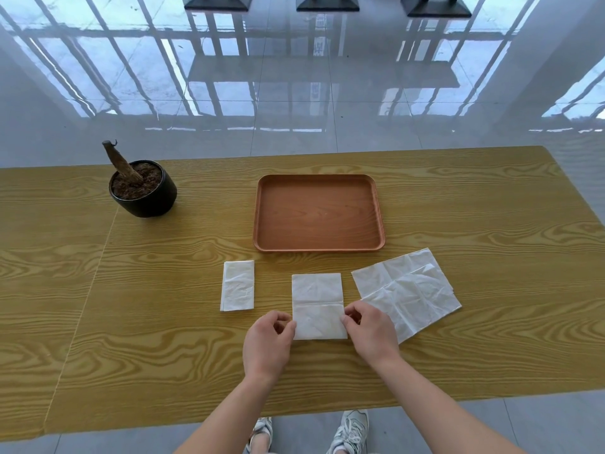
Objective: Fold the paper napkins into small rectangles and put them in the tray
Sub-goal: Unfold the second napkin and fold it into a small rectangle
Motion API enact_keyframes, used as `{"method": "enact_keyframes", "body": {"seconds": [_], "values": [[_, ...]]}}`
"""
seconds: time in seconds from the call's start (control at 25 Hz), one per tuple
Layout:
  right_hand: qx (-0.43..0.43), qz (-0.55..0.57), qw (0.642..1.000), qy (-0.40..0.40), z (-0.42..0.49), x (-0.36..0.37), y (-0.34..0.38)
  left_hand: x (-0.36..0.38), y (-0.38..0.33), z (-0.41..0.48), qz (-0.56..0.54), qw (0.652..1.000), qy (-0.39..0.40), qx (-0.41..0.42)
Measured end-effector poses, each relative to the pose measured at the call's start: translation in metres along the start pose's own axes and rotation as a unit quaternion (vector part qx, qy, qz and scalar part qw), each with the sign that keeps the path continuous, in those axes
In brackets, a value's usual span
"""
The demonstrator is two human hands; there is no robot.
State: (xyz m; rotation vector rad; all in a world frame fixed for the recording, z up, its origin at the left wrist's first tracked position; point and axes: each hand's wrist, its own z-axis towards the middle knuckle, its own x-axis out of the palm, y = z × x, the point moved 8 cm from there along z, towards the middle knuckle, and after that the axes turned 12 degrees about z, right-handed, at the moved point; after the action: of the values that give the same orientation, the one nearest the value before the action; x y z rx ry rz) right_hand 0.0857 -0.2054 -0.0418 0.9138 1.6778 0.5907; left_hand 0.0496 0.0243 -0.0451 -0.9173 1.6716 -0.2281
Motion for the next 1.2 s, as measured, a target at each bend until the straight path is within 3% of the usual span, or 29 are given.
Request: {"method": "enact_keyframes", "body": {"seconds": [0.08,0.16,0.24,0.32,0.44,0.64,0.76,0.96,1.2], "values": [[-0.004,0.019,1.0,-0.011,-0.003,-0.004,-0.001,-0.002,0.0,-0.005,0.034,0.998,-0.018,0.042],[-0.036,0.03,0.999,-0.025,-0.011,-0.008,0.001,-0.004,-0.007,-0.015,0.124,0.98,-0.05,0.149],[-0.112,-0.005,0.993,-0.028,-0.025,-0.009,0.009,0.003,-0.016,-0.03,0.214,0.931,-0.072,0.288],[-0.216,-0.081,0.973,-0.005,-0.043,0.0,0.017,0.017,-0.02,-0.042,0.268,0.884,-0.043,0.381],[-0.316,-0.186,0.929,0.038,-0.062,0.014,0.016,0.032,-0.014,-0.046,0.338,0.851,0.003,0.402],[-0.314,-0.246,0.915,0.065,-0.066,0.017,0.002,0.038,-0.001,-0.048,0.403,0.827,0.023,0.392],[-0.301,-0.211,0.929,0.054,-0.052,0.011,0.011,0.033,-0.007,-0.042,0.363,0.855,0.01,0.369],[-0.199,-0.153,0.968,-0.006,0.023,-0.005,0.041,-0.004,-0.033,0.023,0.193,0.965,-0.045,0.174],[-0.156,-0.249,0.954,0.054,0.071,0.009,0.052,0.001,-0.046,0.078,0.209,0.974,0.041,0.074]]}}
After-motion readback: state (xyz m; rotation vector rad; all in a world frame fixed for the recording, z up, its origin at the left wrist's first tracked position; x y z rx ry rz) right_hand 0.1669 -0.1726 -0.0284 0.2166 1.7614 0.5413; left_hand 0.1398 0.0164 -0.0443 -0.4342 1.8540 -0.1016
